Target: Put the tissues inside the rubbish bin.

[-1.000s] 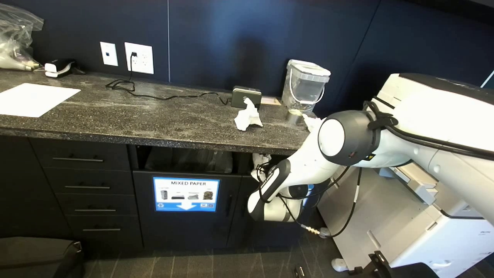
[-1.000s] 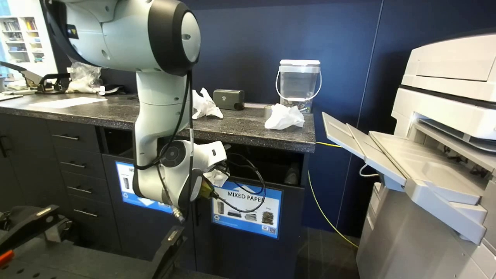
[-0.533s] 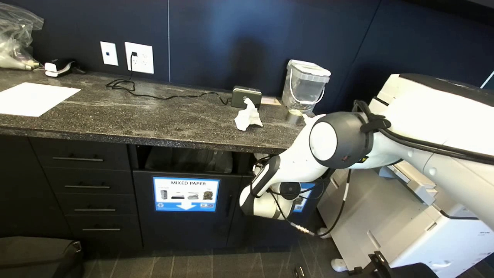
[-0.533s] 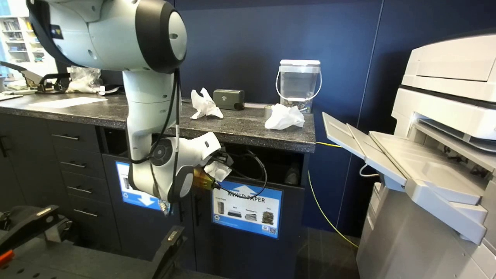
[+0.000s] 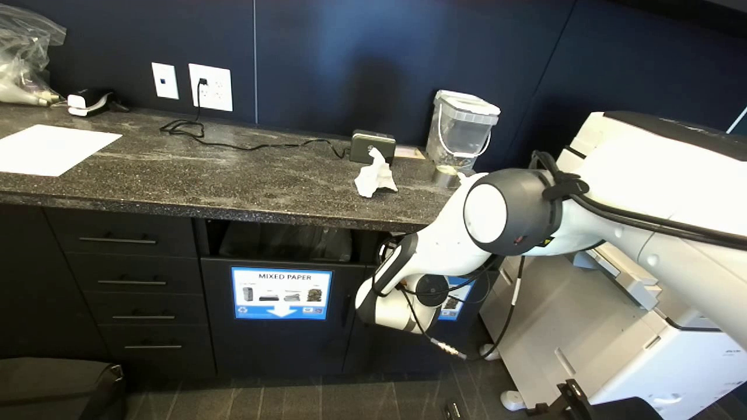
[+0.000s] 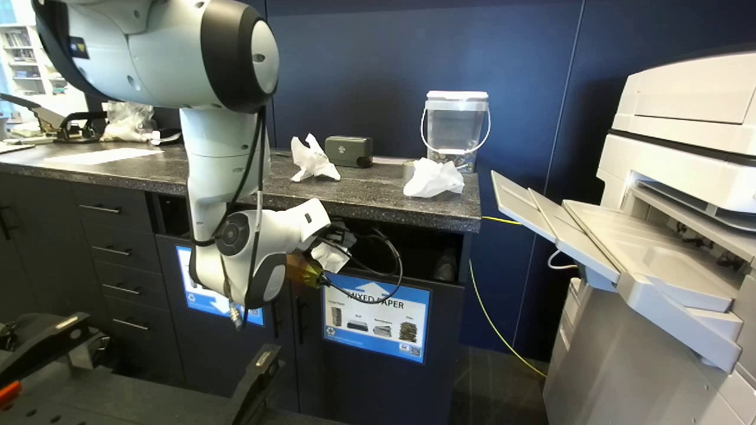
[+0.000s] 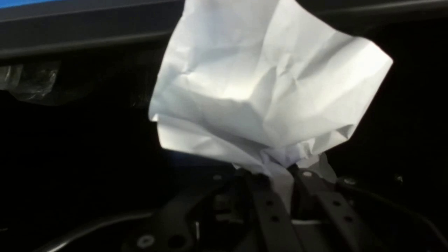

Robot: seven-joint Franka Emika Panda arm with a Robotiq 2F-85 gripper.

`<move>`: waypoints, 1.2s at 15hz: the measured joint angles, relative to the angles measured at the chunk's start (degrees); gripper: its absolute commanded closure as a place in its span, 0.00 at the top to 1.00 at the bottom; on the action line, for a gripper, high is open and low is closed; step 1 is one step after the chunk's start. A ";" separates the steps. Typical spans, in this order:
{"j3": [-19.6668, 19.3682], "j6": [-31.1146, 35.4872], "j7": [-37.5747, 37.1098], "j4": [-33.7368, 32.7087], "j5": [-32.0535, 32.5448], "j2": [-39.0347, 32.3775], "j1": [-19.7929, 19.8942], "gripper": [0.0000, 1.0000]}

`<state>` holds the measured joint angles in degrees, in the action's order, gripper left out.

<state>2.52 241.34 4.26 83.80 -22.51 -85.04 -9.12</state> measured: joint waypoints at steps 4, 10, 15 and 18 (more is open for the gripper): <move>0.55 -0.09 0.02 0.07 -1.08 -0.01 0.03 0.07; 0.80 -6.16 0.97 0.35 -2.53 -0.14 0.03 0.58; 0.15 -15.25 1.19 -0.25 -1.39 0.24 0.03 0.93; -0.66 -17.72 1.20 -1.56 -1.38 0.07 -0.02 1.00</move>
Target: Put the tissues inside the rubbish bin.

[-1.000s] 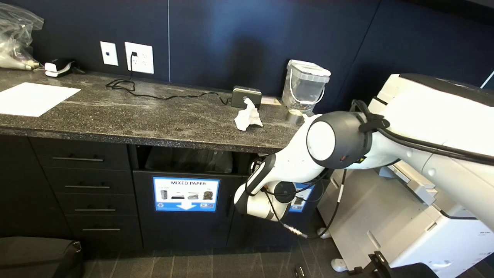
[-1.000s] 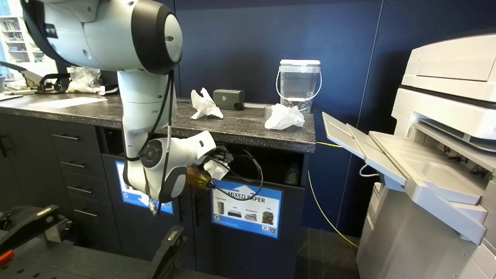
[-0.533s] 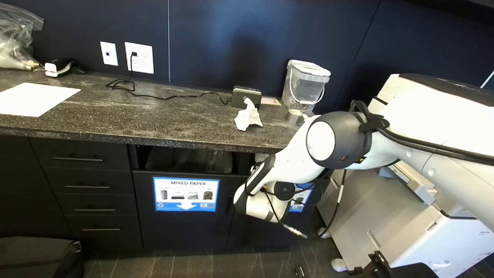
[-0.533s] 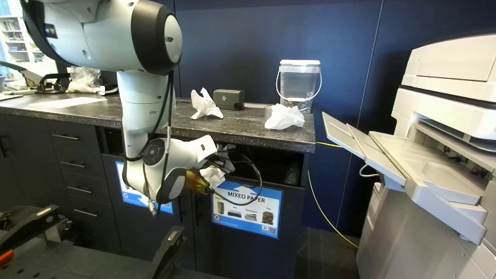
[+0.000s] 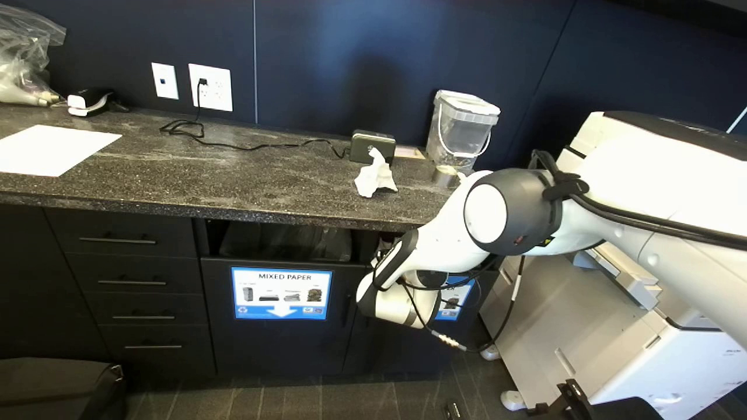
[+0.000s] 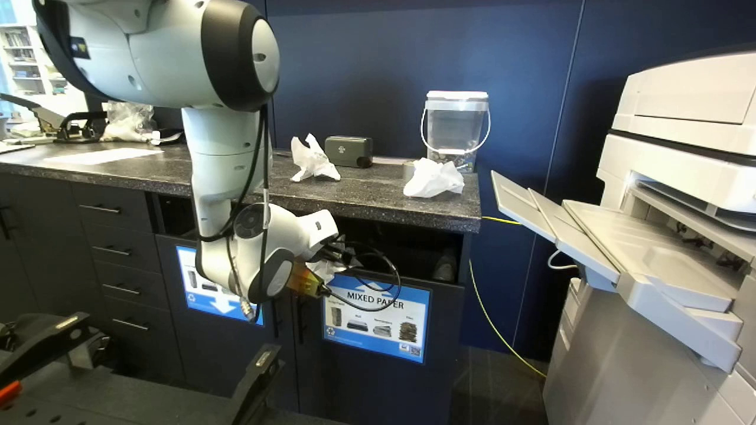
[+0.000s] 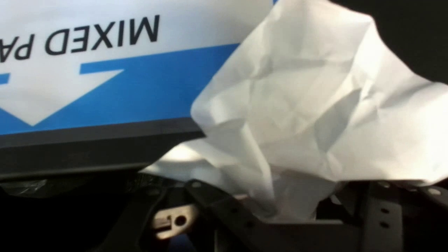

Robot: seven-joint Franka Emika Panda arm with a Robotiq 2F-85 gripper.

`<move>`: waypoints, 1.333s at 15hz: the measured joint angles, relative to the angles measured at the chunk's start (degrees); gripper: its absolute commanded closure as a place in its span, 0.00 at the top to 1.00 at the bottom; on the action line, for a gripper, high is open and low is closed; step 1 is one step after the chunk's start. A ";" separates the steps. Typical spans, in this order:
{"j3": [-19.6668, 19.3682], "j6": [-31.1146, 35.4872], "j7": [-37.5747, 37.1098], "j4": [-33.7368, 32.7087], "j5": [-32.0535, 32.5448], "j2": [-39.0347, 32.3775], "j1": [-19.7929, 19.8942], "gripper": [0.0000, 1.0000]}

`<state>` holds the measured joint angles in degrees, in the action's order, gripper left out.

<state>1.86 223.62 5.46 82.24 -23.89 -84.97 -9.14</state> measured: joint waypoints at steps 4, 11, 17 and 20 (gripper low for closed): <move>-0.79 1.10 -0.02 -0.19 -0.03 0.01 -0.07 1.00; -0.78 10.75 0.05 -2.17 -0.06 0.02 -1.28 1.00; -0.67 11.87 2.29 -2.34 -0.35 -0.12 -1.36 1.00; -0.87 1.53 4.36 -2.16 0.47 -0.30 -1.32 1.00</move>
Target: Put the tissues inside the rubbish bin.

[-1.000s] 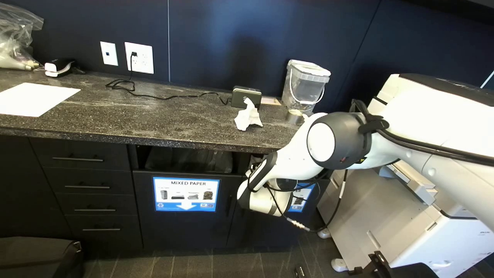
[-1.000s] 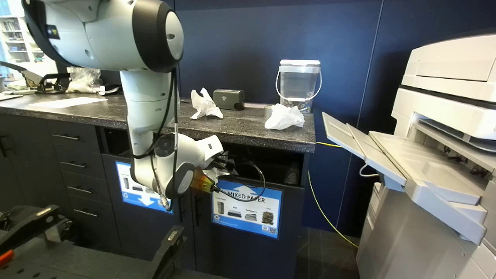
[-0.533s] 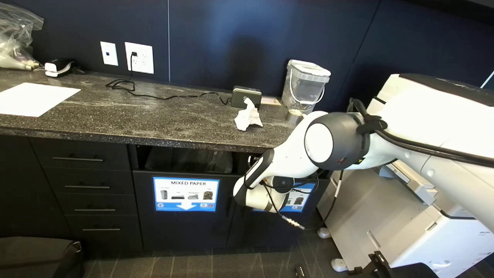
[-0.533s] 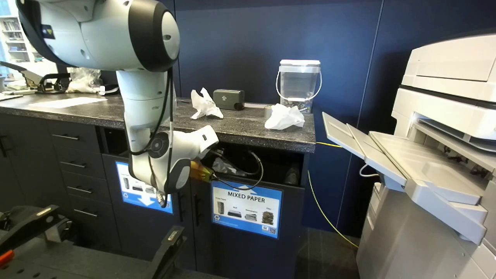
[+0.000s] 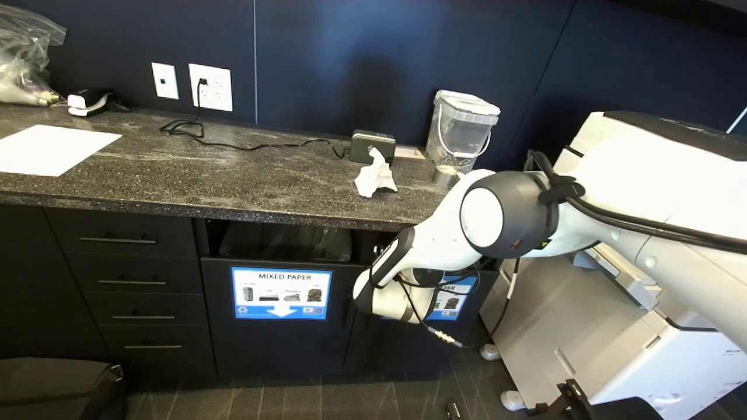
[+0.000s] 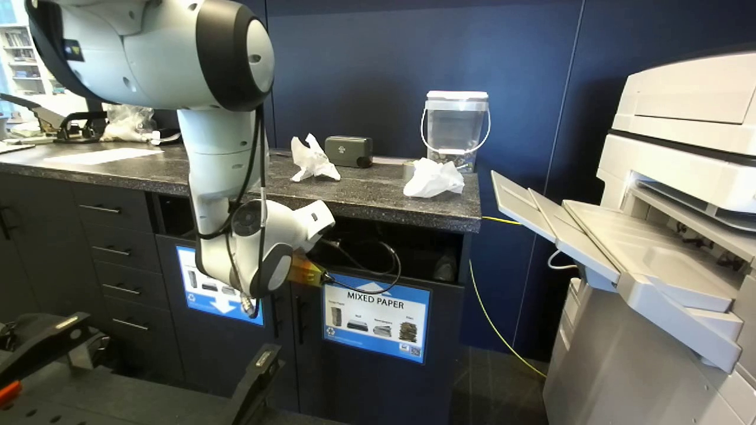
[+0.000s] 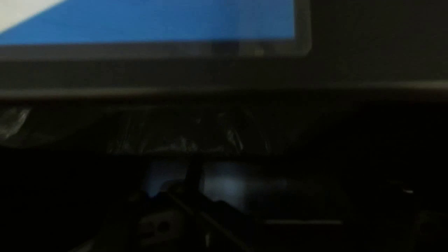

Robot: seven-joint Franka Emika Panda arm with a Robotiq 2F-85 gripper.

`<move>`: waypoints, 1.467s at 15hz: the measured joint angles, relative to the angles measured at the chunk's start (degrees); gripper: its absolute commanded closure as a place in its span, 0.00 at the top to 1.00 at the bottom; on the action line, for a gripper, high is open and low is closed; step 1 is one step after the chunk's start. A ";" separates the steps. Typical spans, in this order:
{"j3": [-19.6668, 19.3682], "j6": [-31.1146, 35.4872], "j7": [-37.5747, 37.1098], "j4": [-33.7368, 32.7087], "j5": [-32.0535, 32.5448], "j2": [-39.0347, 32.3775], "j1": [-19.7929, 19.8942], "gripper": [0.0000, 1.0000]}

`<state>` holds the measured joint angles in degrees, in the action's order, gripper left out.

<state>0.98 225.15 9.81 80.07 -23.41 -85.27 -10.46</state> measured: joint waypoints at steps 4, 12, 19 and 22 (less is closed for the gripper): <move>-2.39 -12.81 -0.62 0.03 3.34 1.03 0.46 1.00; -1.71 0.96 -3.49 12.46 25.47 6.14 7.50 1.00; -3.26 16.35 -4.47 28.10 33.33 12.38 12.43 1.00; -3.41 10.86 -4.48 34.82 33.65 20.62 12.32 1.00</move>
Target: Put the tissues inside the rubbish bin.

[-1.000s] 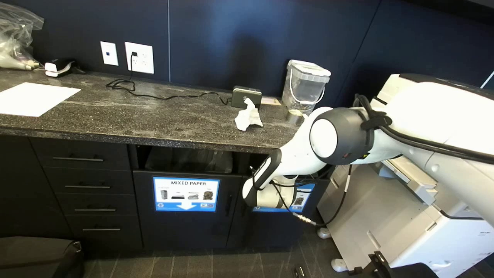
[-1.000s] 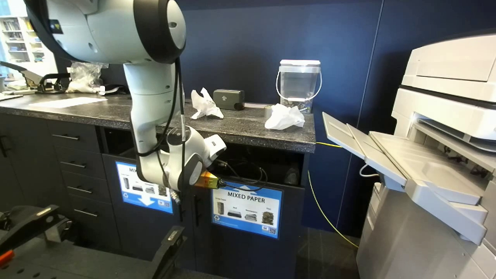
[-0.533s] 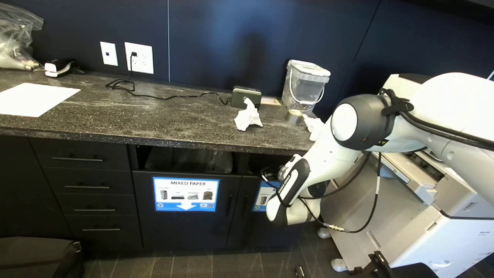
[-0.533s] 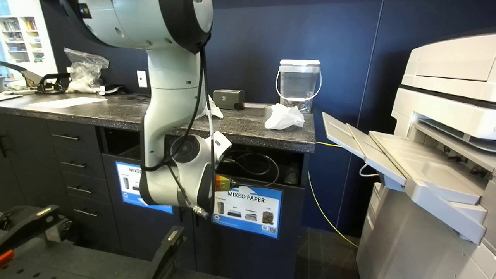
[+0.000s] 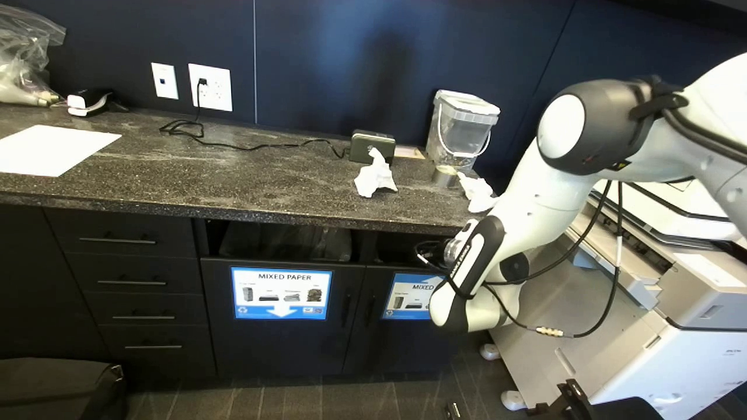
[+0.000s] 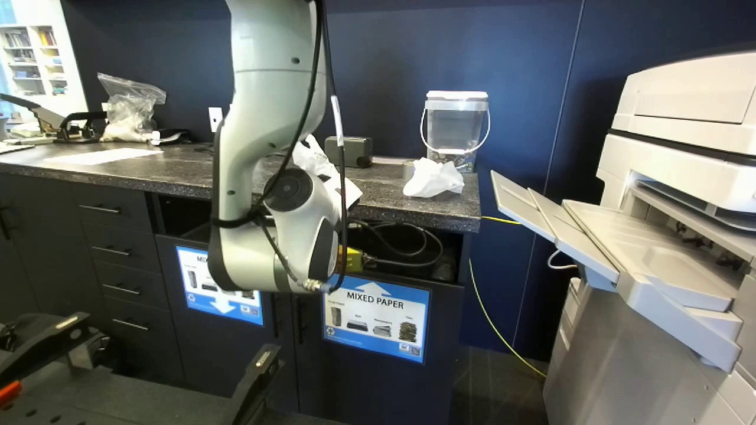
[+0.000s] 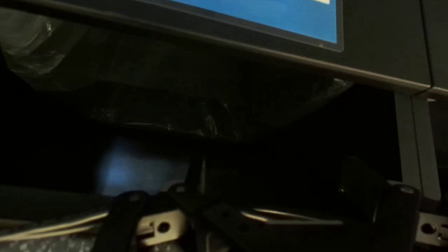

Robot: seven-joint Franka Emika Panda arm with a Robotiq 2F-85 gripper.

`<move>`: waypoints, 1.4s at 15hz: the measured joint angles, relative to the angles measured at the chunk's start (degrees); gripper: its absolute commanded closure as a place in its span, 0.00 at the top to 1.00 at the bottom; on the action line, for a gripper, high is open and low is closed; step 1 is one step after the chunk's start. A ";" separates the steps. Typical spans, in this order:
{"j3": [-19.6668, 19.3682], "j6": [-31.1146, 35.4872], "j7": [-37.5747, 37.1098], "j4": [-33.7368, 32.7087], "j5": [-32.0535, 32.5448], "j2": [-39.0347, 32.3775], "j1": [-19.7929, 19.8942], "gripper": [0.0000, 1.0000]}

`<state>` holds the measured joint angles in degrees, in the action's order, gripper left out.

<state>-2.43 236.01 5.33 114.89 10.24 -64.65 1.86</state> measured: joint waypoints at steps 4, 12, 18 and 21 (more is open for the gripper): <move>0.04 -18.80 -0.25 5.86 -0.49 12.18 -0.80 1.00; -7.47 -58.59 0.24 9.79 -5.08 34.84 -11.30 1.00; -9.19 -76.84 -6.72 -3.20 1.50 43.46 -13.61 1.00; -9.47 -82.78 -12.00 -11.05 6.32 42.80 -13.59 1.00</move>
<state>-11.90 153.23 -6.67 103.84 16.56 -21.85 -11.73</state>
